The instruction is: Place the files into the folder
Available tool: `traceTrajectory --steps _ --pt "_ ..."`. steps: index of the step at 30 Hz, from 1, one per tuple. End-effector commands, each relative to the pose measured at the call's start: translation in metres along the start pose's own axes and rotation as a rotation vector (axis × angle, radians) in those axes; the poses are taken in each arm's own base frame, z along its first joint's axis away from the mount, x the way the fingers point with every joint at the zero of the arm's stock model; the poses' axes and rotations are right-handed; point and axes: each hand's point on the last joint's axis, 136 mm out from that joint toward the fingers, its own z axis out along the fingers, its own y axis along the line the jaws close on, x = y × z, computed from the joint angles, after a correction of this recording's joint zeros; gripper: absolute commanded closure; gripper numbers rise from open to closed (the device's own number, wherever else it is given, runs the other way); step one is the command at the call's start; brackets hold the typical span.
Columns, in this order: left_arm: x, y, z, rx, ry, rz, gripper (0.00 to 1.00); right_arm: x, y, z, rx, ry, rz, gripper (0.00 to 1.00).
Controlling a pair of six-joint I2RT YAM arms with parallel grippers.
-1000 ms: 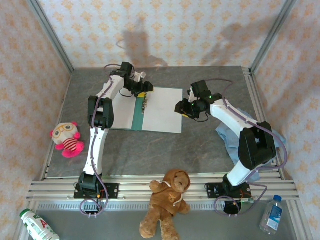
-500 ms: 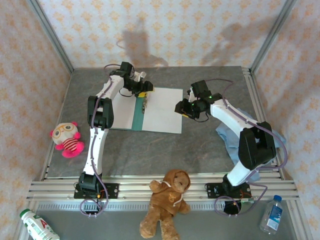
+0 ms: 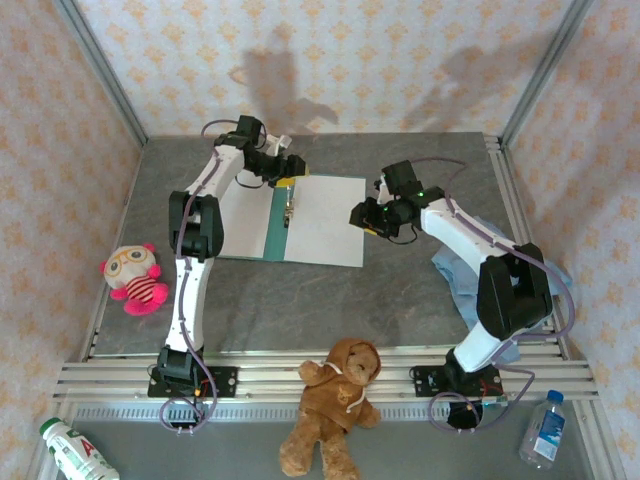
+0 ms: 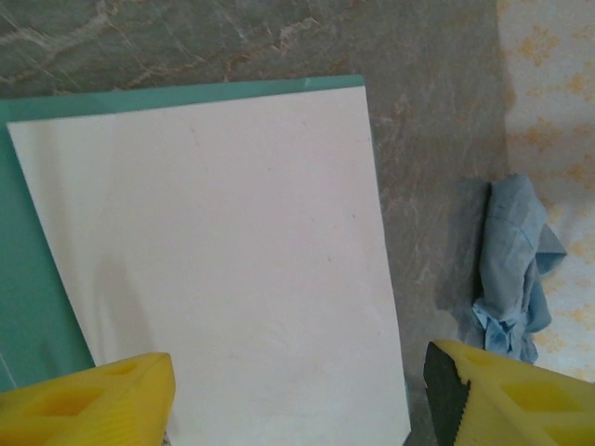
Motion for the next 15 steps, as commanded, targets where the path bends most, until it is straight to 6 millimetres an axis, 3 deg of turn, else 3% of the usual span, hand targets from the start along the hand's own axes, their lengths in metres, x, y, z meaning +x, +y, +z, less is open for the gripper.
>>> traceTrajectory --steps 1,15 --pt "-0.003 -0.017 -0.017 0.031 -0.022 0.046 0.28 0.003 -0.004 -0.001 0.006 0.003 0.014 0.57" --pt "0.009 -0.026 -0.027 0.032 -0.017 0.059 0.28 0.004 -0.005 -0.002 0.006 0.004 0.019 0.56"
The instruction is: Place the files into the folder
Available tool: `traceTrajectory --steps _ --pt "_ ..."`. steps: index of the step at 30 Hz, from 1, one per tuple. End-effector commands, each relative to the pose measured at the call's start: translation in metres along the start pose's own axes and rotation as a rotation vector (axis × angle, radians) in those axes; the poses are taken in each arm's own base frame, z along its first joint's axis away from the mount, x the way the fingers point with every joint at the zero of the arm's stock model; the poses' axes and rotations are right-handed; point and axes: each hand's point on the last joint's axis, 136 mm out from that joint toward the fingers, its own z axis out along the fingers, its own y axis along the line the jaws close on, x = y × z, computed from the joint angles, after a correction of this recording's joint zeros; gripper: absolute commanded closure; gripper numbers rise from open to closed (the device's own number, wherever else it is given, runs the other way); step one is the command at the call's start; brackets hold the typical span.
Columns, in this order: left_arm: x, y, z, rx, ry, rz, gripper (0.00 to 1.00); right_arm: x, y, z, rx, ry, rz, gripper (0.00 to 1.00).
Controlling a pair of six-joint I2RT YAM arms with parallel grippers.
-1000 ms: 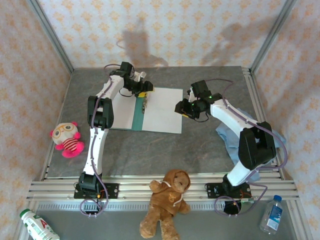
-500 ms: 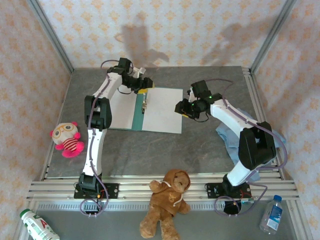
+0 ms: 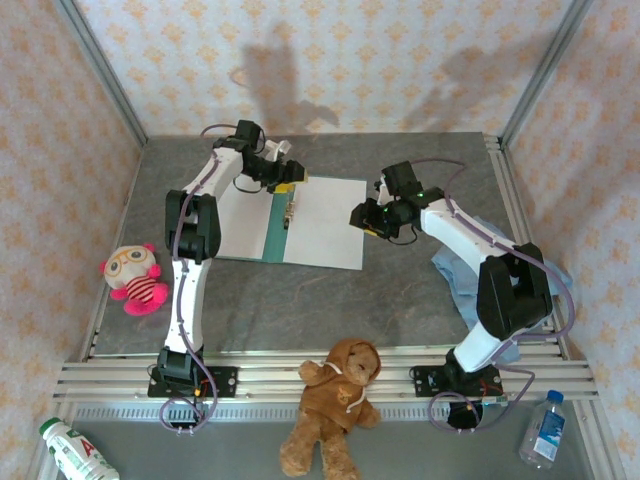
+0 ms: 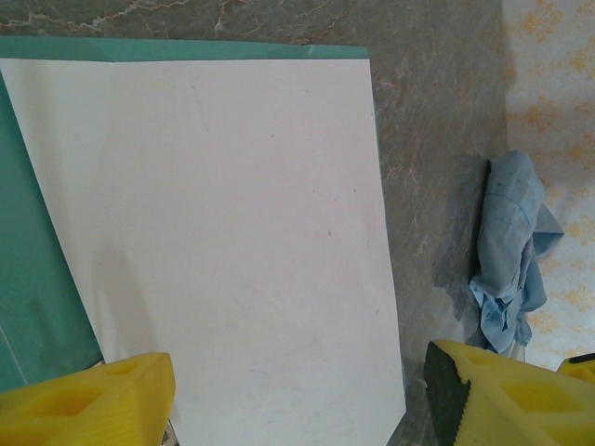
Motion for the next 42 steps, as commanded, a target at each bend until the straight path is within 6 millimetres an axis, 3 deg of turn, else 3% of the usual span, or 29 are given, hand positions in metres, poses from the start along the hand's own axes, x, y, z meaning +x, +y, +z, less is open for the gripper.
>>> traceTrajectory --steps 1,17,22,27,32,38,42 --pt "-0.007 -0.027 -0.025 0.029 -0.046 0.069 0.28 0.002 -0.003 -0.003 0.003 -0.002 0.015 0.57" --pt "0.021 -0.031 -0.035 -0.041 -0.073 0.025 0.27 0.004 -0.006 -0.003 0.015 -0.004 0.018 0.57" --pt "0.023 -0.033 -0.06 -0.171 -0.133 0.005 0.28 0.004 -0.005 -0.002 0.009 -0.001 0.025 0.57" --pt "0.033 -0.034 -0.109 -0.371 -0.294 -0.044 0.26 0.007 -0.005 -0.004 0.006 -0.002 0.031 0.57" --pt "0.079 -0.002 -0.127 -0.542 -0.313 -0.206 0.29 0.009 -0.005 -0.005 0.002 0.001 0.041 0.57" --pt "0.13 0.039 -0.123 -0.663 -0.264 -0.283 0.31 0.009 -0.004 -0.004 -0.003 0.005 0.044 0.57" --pt "0.151 0.057 -0.109 -0.674 -0.207 -0.317 0.41 0.011 -0.004 -0.004 -0.008 0.012 0.044 0.56"
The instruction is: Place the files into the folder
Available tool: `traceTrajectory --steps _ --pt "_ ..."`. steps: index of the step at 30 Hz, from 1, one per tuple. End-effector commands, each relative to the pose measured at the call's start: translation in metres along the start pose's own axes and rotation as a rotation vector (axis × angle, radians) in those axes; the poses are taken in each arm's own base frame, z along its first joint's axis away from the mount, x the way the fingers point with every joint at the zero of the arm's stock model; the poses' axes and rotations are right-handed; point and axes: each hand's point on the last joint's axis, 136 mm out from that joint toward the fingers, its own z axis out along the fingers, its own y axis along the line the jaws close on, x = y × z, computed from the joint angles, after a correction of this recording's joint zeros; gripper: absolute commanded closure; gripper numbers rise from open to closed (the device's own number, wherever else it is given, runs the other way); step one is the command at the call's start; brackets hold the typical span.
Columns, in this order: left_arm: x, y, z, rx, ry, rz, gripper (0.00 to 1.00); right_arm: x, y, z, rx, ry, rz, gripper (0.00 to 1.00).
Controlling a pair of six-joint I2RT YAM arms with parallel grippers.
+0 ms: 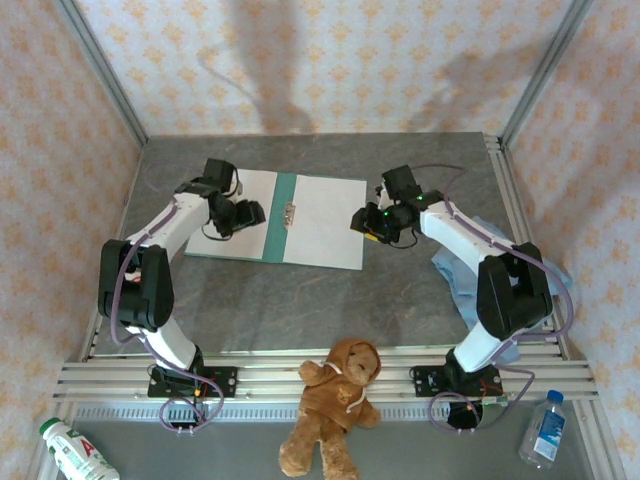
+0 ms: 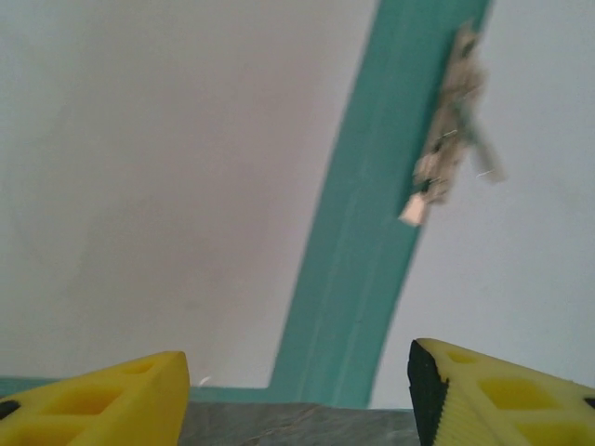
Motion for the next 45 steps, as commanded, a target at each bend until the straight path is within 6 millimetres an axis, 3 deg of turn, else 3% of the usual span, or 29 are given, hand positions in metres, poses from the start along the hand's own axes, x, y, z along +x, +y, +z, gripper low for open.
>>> traceTrajectory --steps 1,6,16,30,36,45 --pt "0.001 0.01 0.01 -0.038 -0.007 -0.017 0.43 0.004 0.006 -0.008 -0.032 -0.004 -0.004 0.56" --pt "0.007 0.019 0.025 -0.084 0.015 0.004 0.49 0.006 0.006 -0.009 -0.025 -0.004 0.002 0.56" --pt "0.021 0.029 0.046 -0.108 0.066 -0.006 0.51 0.005 0.003 -0.013 -0.002 -0.021 0.022 0.56" --pt "0.049 0.001 0.071 -0.093 0.115 0.036 0.51 0.002 -0.002 -0.016 0.045 -0.027 0.019 0.56" --pt "0.052 0.003 0.065 -0.144 0.112 0.049 0.51 0.003 -0.006 -0.014 0.052 -0.028 0.022 0.56" --pt "0.021 -0.027 0.01 -0.144 -0.016 0.124 0.51 0.002 -0.008 -0.009 0.056 -0.029 0.022 0.56"
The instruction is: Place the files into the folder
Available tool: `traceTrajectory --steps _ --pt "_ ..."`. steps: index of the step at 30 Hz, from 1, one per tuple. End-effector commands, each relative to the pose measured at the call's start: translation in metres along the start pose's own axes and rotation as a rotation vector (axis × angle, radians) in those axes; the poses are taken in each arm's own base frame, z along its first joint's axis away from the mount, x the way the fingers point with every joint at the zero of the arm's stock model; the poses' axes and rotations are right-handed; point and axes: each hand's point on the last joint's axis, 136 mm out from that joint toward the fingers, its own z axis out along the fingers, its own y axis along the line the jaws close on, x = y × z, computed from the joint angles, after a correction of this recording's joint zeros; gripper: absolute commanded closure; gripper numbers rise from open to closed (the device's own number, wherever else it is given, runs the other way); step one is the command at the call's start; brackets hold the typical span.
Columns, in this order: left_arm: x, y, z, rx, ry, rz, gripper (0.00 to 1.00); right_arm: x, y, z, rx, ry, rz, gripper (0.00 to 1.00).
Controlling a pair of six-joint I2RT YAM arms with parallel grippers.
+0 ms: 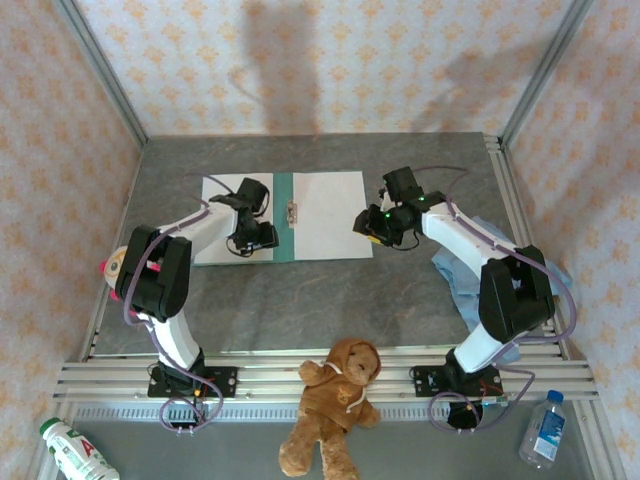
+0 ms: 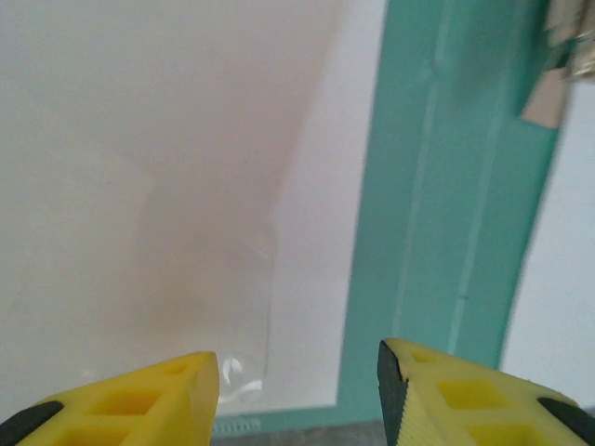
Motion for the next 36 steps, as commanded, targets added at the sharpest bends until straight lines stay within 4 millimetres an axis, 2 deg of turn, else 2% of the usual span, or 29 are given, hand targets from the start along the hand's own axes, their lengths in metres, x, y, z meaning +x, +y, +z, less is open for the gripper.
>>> traceTrajectory --steps 1,7,13,17,19,22,27,29,32,36 --pt "-0.023 -0.009 -0.04 -0.018 -0.096 0.029 0.51 -0.003 -0.002 -0.003 0.018 -0.026 -0.007 0.57" --pt "-0.055 -0.03 -0.065 -0.014 -0.179 0.059 0.54 -0.004 -0.009 0.005 0.042 -0.026 -0.009 0.57" --pt "-0.084 -0.053 -0.068 -0.015 -0.233 0.096 0.59 -0.008 -0.019 0.016 0.061 -0.022 -0.007 0.57" --pt "-0.091 -0.053 -0.07 -0.048 -0.239 0.099 0.59 -0.013 -0.015 0.016 0.071 -0.03 -0.004 0.58" --pt "-0.093 -0.044 -0.075 -0.085 -0.252 0.086 0.59 -0.016 -0.008 0.013 0.088 -0.041 -0.021 0.59" --pt "-0.088 -0.018 -0.076 -0.116 -0.235 0.031 0.59 -0.02 0.012 0.012 0.106 -0.049 -0.061 0.59" --pt "-0.062 0.054 -0.054 -0.146 -0.165 -0.132 0.58 -0.029 0.053 0.018 0.122 -0.069 -0.117 0.62" --pt "-0.05 0.075 -0.041 -0.157 -0.132 -0.175 0.58 -0.034 0.07 0.024 0.124 -0.082 -0.131 0.64" --pt "-0.036 0.092 -0.027 -0.16 -0.109 -0.204 0.59 -0.038 0.097 0.034 0.147 -0.098 -0.167 0.65" --pt "-0.027 0.101 -0.01 -0.15 -0.073 -0.21 0.61 -0.042 0.13 0.047 0.166 -0.116 -0.219 0.65"
